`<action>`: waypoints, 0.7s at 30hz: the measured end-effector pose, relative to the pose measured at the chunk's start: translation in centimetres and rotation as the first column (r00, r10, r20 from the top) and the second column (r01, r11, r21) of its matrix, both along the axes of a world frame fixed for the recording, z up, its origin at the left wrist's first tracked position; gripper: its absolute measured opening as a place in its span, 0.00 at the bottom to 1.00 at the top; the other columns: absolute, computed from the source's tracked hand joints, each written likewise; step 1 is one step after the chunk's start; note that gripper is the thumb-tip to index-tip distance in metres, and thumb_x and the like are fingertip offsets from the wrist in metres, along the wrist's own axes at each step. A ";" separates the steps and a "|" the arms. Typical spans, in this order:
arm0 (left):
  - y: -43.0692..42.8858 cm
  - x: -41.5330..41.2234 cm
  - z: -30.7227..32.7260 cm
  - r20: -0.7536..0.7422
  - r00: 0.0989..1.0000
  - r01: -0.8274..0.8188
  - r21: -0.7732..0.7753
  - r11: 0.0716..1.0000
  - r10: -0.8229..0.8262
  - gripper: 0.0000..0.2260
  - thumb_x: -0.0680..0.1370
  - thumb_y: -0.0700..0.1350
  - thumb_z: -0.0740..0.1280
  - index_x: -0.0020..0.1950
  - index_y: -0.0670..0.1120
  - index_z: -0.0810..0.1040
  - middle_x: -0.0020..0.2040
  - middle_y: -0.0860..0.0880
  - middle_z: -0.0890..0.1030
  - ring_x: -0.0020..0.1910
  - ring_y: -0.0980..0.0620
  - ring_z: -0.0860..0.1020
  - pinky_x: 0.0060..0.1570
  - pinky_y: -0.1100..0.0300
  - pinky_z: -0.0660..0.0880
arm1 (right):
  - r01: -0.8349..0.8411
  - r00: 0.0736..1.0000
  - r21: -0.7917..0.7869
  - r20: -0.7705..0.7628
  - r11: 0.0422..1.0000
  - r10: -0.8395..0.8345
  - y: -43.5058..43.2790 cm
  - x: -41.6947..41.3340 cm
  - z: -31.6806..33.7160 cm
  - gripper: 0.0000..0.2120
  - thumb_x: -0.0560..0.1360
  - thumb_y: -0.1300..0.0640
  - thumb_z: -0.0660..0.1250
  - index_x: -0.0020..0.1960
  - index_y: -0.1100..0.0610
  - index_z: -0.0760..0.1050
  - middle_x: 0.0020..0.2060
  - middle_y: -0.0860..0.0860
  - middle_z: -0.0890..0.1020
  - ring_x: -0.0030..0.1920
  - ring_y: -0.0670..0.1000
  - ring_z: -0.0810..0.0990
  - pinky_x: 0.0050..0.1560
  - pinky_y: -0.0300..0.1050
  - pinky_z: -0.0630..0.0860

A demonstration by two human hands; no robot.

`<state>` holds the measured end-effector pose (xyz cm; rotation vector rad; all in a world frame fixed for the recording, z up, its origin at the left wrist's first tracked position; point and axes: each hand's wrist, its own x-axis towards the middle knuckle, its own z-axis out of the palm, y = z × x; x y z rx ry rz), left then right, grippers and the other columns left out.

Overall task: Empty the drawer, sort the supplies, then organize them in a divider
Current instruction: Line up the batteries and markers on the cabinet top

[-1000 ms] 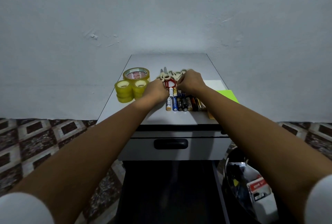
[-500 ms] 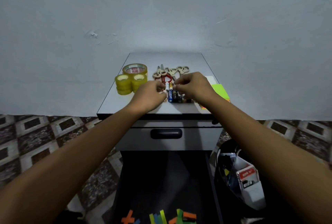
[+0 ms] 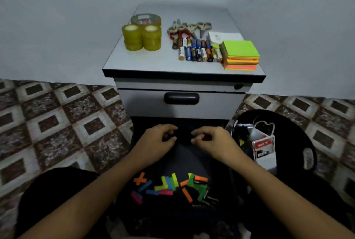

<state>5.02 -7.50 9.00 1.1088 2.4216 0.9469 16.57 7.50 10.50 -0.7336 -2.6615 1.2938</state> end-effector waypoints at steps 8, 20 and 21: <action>-0.8 0.4 -7.9 0.224 0.972 0.123 -0.240 0.963 -0.068 0.15 0.78 0.43 0.65 0.64 0.45 0.75 0.59 0.48 0.79 0.57 0.54 0.77 0.55 0.66 0.70 | -0.084 0.961 -0.031 0.263 0.996 0.089 0.6 0.5 -9.0 0.13 0.74 0.57 0.70 0.57 0.57 0.80 0.50 0.52 0.82 0.52 0.46 0.79 0.47 0.28 0.66; 1.1 1.6 -13.4 0.294 0.930 0.327 -0.389 0.861 -0.220 0.14 0.79 0.45 0.64 0.64 0.44 0.75 0.62 0.48 0.77 0.59 0.53 0.75 0.52 0.69 0.66 | -0.528 0.507 -0.018 0.796 0.849 0.332 2.3 1.3 -15.1 0.11 0.77 0.65 0.58 0.54 0.69 0.76 0.44 0.61 0.79 0.49 0.57 0.79 0.47 0.45 0.73; 1.3 1.6 -13.5 0.289 0.930 0.333 -0.393 0.857 -0.229 0.14 0.78 0.45 0.64 0.64 0.44 0.75 0.62 0.48 0.77 0.59 0.53 0.75 0.51 0.69 0.66 | -0.547 0.484 -0.019 0.809 0.837 0.335 2.3 1.5 -15.3 0.11 0.78 0.65 0.57 0.55 0.69 0.75 0.47 0.61 0.79 0.51 0.57 0.79 0.48 0.46 0.73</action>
